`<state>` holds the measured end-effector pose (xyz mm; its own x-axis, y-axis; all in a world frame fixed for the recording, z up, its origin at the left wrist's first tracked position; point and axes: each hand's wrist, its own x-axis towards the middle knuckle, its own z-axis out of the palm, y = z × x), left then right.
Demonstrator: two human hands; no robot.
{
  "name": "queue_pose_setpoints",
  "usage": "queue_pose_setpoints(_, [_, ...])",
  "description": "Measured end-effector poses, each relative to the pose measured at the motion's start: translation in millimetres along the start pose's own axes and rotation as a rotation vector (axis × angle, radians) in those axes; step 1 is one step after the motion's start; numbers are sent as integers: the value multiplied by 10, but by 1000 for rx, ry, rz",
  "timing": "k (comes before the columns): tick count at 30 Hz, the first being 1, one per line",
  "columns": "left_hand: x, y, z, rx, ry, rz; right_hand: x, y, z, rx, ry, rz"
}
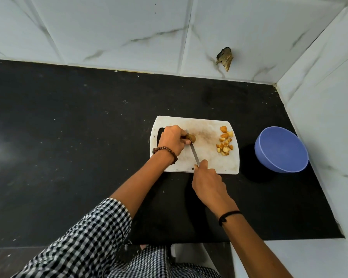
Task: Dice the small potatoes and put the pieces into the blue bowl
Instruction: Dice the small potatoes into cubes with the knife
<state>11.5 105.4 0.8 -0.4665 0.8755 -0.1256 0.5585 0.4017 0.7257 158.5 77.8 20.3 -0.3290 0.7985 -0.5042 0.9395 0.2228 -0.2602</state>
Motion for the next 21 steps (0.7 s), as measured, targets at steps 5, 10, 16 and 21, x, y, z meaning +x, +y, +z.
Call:
queue_pose_setpoints(5, [-43,-14,47,31,16,10,-294,142,16,-14,0,17])
queue_pose_setpoints(10, [-102,-5,63,108,26,64,-507,258,-78,11,-73,74])
queue_pose_setpoints(16, [-148,-19,44,69,-3,91,-594,425,-163,156,-43,5])
queue_pose_setpoints(21, [-174,12,-2,46,5,30,-457,452,-243,235,58,-36])
